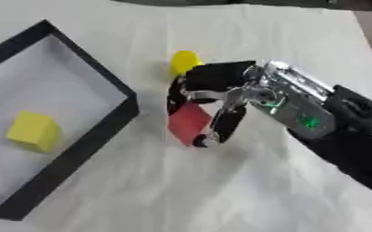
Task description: Pick up objects on the table and place them in the box.
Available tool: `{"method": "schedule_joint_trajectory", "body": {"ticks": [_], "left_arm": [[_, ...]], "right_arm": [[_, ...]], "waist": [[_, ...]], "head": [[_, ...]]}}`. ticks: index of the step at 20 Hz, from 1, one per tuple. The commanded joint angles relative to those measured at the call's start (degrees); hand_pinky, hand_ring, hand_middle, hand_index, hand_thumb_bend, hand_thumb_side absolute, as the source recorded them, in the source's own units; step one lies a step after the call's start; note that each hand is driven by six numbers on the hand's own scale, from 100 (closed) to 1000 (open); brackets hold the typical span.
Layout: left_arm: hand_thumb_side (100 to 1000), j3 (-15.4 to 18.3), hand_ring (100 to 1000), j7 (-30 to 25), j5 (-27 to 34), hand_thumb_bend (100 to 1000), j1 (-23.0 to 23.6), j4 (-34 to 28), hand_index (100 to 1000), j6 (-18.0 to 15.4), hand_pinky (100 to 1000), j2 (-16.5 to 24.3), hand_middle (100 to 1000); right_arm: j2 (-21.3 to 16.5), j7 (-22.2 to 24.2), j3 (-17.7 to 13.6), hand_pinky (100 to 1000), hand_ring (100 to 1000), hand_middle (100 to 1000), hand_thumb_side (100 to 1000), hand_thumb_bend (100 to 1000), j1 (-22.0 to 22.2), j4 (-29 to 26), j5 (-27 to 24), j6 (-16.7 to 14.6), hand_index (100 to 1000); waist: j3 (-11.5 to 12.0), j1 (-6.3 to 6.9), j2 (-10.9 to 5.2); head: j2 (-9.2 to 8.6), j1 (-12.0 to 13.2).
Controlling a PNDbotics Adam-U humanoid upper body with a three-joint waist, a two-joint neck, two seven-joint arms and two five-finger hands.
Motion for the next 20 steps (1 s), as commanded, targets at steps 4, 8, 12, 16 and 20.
{"method": "schedule_joint_trajectory", "body": {"ticks": [4,8,12,16,20], "left_arm": [[731,0.7,849,0.16,-0.11,597,0.26,-0.67,908,-0.34,797,1.72,824],[729,0.77,850,0.28,0.0,597,0.29,-0.77,909,-0.53,797,1.83,824],[728,0.62,851,0.05,0.2,595,0.13,-0.87,909,-0.75,797,2.16,825],[726,0.73,851,0.08,0.4,593,0.07,-0.94,909,-1.01,798,2.77,826],[725,1.2,851,0.48,0.47,591,0.13,-1.06,909,-1.35,798,3.21,826]], "right_arm": [[-2.22,-1.57,-6.84,805,647,537,100,411,-5.6,-4.42,-8.25,1.65,628],[2.32,-3.67,-9.18,812,652,540,100,417,-13.38,-4.47,-9.08,1.79,631],[8.7,-1.29,-7.78,820,663,549,100,419,-21.87,-4.47,-5.76,3.92,634],[15.01,3.72,-5.21,825,673,546,100,419,-28.64,-2.68,-1.05,6.01,637],[21.21,7.22,-2.5,826,678,555,100,418,-32.95,4.29,4.22,4.76,637]], "waist": [[-0.29,0.76,-1.23],[-0.61,1.03,-1.97],[-0.68,1.23,-2.74],[-0.44,1.29,-3.36],[-0.22,1.28,-3.74]], "head": [[-0.53,0.28],[-0.32,0.25],[-0.01,-0.36],[0.36,-1.17],[0.51,-1.59]]}}
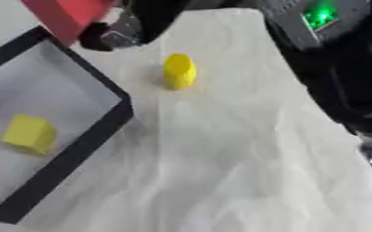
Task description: Pick up objects on the table and place them in the box.
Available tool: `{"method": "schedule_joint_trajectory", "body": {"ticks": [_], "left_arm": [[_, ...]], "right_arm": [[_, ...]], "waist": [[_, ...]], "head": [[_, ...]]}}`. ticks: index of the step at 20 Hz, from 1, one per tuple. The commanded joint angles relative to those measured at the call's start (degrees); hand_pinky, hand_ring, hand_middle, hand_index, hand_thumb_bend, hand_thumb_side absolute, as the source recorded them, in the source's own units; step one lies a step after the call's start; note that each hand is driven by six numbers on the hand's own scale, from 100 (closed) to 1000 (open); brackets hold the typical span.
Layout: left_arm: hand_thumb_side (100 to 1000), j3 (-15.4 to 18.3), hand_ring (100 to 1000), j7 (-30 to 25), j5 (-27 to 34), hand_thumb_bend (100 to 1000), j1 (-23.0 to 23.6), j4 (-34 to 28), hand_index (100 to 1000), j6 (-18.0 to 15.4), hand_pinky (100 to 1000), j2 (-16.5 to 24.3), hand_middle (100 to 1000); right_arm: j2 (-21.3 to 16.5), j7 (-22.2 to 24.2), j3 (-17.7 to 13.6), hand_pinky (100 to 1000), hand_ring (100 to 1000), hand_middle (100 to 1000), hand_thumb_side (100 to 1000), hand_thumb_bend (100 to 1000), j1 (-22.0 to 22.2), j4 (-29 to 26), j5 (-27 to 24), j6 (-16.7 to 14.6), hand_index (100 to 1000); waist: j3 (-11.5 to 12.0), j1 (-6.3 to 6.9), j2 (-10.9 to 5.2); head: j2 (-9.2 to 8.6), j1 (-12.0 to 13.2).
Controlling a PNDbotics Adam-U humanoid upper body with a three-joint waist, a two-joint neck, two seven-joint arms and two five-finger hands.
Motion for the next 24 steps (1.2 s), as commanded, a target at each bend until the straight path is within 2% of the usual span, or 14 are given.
{"method": "schedule_joint_trajectory", "body": {"ticks": [1,4,8,24], "left_arm": [[724,1.24,851,0.38,0.33,591,-0.18,-1.04,909,-0.58,798,2.24,826],[721,1.85,852,0.98,0.27,590,-0.01,-1.32,909,-0.99,799,2.67,827],[719,2.43,852,1.66,0.17,589,0.39,-1.62,909,-1.37,800,3.07,828],[719,2.2,853,1.35,0.29,590,-0.34,-1.89,909,-1.39,801,2.84,828]], "right_arm": [[4.02,2.43,1.55,826,679,556,100,417,-2.7,5.1,4.36,-1.43,638],[8.08,4.24,3.3,825,680,559,100,417,-3.47,10.37,7.7,-3.72,639],[11.55,3.98,4.09,824,679,559,100,418,-3.19,14.69,10.64,-5.62,640],[19.72,-2.2,5.36,814,670,553,100,431,1.16,29.09,18.71,-7.54,644]], "waist": [[0.22,1.0,-2.48],[0.41,1.11,-2.64],[0.6,1.22,-2.78],[2.25,0.86,-1.88]], "head": [[0.12,-0.44],[0.11,-0.68],[0.01,-0.64],[-0.46,-1.99]]}}
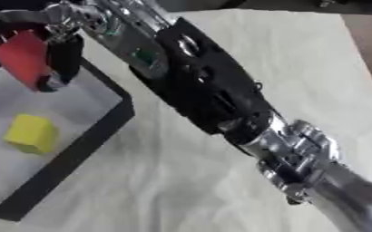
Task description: Pick up objects on the table and place them in the box.
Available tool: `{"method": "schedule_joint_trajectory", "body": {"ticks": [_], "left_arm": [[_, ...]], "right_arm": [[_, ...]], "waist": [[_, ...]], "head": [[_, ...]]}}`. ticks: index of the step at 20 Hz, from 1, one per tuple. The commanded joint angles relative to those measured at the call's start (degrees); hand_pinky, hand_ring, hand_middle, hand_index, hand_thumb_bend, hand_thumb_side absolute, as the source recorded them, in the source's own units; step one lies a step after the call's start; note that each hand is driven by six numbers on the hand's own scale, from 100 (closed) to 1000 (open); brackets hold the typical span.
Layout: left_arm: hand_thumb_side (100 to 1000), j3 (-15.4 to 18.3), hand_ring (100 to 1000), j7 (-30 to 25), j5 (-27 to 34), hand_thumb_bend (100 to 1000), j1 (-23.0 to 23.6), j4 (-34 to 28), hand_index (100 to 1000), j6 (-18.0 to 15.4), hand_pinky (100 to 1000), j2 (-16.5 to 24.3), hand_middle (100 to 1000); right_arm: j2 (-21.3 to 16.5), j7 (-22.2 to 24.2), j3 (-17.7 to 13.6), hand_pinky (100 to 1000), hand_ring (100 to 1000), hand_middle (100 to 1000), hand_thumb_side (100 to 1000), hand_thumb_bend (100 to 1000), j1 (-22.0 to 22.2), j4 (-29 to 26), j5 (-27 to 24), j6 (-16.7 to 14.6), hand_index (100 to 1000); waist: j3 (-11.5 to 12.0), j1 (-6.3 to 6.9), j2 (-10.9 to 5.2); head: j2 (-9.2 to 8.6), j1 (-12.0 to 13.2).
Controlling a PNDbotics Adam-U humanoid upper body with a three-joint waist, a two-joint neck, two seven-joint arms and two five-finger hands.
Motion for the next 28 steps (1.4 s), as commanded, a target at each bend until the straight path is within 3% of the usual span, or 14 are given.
{"method": "schedule_joint_trajectory", "body": {"ticks": [1,8,10,15,16,17,25,28], "left_arm": [[719,0.51,853,-0.2,0.3,590,-0.46,-1.12,909,0.0,801,1.81,828],[720,0.31,854,-0.5,0.54,590,-0.94,-1.07,909,0.05,801,1.58,828],[720,0.32,854,-0.55,0.58,591,-0.95,-1.02,909,0.08,802,1.48,828],[720,0.32,854,-0.64,0.59,591,-0.99,-1.02,909,0.06,802,1.44,828],[720,0.31,854,-0.66,0.58,591,-0.98,-1.01,909,0.06,802,1.43,828],[720,0.31,855,-0.68,0.57,592,-0.95,-1.0,910,0.06,802,1.41,828],[719,0.37,855,-0.65,0.57,590,-0.89,-0.97,911,0.04,803,1.34,829],[716,0.9,855,0.02,0.53,589,-0.74,-1.03,912,-0.17,803,1.26,829]], "right_arm": [[1.33,-1.22,0.17,814,672,555,100,433,-0.29,2.04,1.26,-0.59,647],[3.49,-2.98,0.84,832,729,611,100,485,2.04,6.11,3.74,-1.65,701],[3.71,-3.76,0.69,837,747,638,192,532,2.27,6.85,4.5,-1.66,721],[3.64,-5.17,0.53,873,818,746,313,617,2.36,7.42,6.51,-1.42,797],[3.56,-5.55,0.46,879,829,764,335,507,2.32,7.27,7.01,-1.26,810],[3.41,-6.12,0.29,883,837,768,340,645,2.24,7.03,7.57,-0.97,820],[3.01,-7.91,-0.05,886,837,775,365,656,2.04,6.37,8.82,-0.15,829],[1.04,-9.83,-2.78,884,833,771,373,653,-0.23,3.27,7.07,0.31,826]], "waist": [[0.34,0.78,-1.43],[1.02,0.53,-1.14],[1.06,0.48,-1.11],[1.0,0.47,-1.07],[0.97,0.48,-1.08],[0.91,0.51,-1.08],[0.74,0.71,-1.19],[0.33,0.94,-1.37]], "head": [[-0.58,-0.62],[-0.96,-1.2],[-1.0,-1.19],[-0.95,-1.08],[-0.96,-1.08],[-0.98,-1.07],[-0.83,-1.06],[-0.7,-0.86]]}}
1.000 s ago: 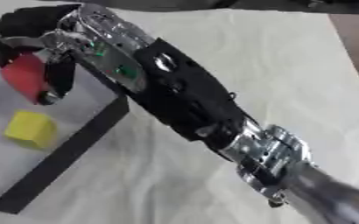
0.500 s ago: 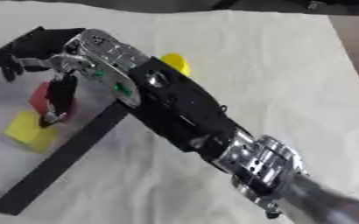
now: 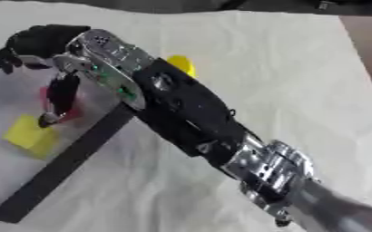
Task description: Pick up objects on the table and place them in the box.
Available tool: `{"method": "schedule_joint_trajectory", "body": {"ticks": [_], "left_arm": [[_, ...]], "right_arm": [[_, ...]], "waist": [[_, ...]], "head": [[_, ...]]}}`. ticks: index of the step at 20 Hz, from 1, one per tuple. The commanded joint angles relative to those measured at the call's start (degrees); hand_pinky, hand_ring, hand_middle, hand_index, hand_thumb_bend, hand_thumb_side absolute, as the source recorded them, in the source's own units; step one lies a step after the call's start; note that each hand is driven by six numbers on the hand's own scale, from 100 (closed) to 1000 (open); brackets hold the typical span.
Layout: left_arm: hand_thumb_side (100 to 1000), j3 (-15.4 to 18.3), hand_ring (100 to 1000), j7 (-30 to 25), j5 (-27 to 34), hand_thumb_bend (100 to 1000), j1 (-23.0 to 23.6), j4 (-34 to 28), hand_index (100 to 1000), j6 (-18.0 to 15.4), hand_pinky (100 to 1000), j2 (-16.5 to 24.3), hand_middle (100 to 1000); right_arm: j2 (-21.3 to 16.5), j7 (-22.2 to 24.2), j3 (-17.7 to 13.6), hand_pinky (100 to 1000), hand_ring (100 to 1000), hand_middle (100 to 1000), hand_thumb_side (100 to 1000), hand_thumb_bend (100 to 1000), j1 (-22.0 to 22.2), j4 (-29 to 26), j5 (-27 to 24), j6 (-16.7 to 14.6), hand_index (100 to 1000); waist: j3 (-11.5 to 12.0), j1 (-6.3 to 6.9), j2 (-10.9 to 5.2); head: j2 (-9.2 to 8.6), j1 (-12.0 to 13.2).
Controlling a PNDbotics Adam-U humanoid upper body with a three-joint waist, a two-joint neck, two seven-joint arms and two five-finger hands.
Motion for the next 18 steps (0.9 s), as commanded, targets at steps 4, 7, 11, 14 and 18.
{"method": "schedule_joint_trajectory", "body": {"ticks": [4,7,11,14,18], "left_arm": [[715,1.49,856,1.36,-0.07,591,0.32,-0.79,912,-0.22,804,1.42,829],[715,1.68,856,1.6,-0.14,591,0.82,-0.73,913,-0.32,804,1.37,829],[716,1.82,856,1.63,-0.4,592,1.22,-0.68,913,-0.27,804,1.44,829],[716,1.88,856,1.64,-0.64,594,1.43,-0.62,913,-0.15,804,1.49,829],[716,1.66,856,1.38,-0.71,595,1.34,-0.56,913,-0.04,804,1.53,829]], "right_arm": [[-6.27,-4.84,-4.93,876,811,747,386,639,-4.01,-8.88,-4.21,1.61,813],[-10.36,-5.8,-6.46,874,805,738,391,640,-4.07,-13.33,-6.94,3.55,811],[-16.43,-5.36,-9.22,874,807,741,393,643,-2.44,-19.45,-10.7,7.02,813],[-21.17,-4.43,-11.17,875,810,746,394,646,-0.16,-24.0,-13.61,9.91,816],[-27.38,-2.94,-12.33,877,812,748,393,646,2.67,-27.29,-17.51,13.07,816]], "waist": [[-0.59,1.0,-1.63],[-1.37,0.89,-1.83],[-2.48,0.72,-1.98],[-3.12,0.66,-1.97],[-3.11,0.59,-1.83]], "head": [[-0.35,0.5],[-0.28,1.23],[-0.43,2.18],[-0.38,2.85],[-0.41,3.01]]}}
